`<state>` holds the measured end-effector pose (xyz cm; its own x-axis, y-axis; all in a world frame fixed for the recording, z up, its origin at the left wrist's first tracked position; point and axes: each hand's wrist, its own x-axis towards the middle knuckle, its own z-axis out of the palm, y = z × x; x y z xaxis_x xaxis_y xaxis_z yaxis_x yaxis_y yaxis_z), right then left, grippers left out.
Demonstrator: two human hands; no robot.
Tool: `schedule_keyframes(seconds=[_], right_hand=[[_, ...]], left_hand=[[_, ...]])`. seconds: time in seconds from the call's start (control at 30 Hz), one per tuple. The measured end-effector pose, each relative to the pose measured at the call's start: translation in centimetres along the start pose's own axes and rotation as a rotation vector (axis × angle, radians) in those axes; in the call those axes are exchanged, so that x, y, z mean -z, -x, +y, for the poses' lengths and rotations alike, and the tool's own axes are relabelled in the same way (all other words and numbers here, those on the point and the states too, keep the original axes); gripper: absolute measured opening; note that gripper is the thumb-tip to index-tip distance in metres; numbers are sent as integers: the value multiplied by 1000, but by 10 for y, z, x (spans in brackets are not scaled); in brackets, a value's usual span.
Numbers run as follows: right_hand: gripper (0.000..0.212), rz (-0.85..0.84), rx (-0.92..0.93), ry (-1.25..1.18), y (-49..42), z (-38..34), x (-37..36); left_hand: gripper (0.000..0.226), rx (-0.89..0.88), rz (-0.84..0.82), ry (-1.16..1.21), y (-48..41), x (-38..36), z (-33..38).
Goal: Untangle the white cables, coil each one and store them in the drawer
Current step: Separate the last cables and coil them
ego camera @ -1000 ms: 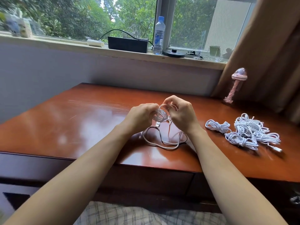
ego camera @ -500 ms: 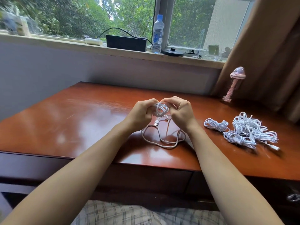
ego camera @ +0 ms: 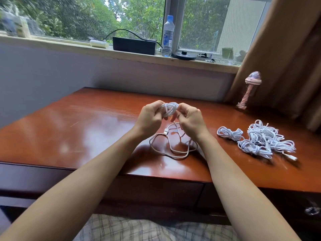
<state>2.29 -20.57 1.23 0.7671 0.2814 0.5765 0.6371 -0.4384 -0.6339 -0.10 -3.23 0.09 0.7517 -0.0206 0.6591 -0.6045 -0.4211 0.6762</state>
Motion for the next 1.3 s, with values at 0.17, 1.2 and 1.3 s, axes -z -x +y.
schedule_keyframes(seconds=[0.17, 1.2, 1.3], right_hand=[[12, -48, -19, -17, 1, -3, -2], [20, -139, 149, 300, 4, -4, -19], [21, -156, 146, 287, 4, -6, -18]], left_hand=[[32, 43, 104, -30, -1, 1, -1], [34, 104, 287, -430, -4, 8, -13], [35, 124, 283, -447, -5, 8, -13]])
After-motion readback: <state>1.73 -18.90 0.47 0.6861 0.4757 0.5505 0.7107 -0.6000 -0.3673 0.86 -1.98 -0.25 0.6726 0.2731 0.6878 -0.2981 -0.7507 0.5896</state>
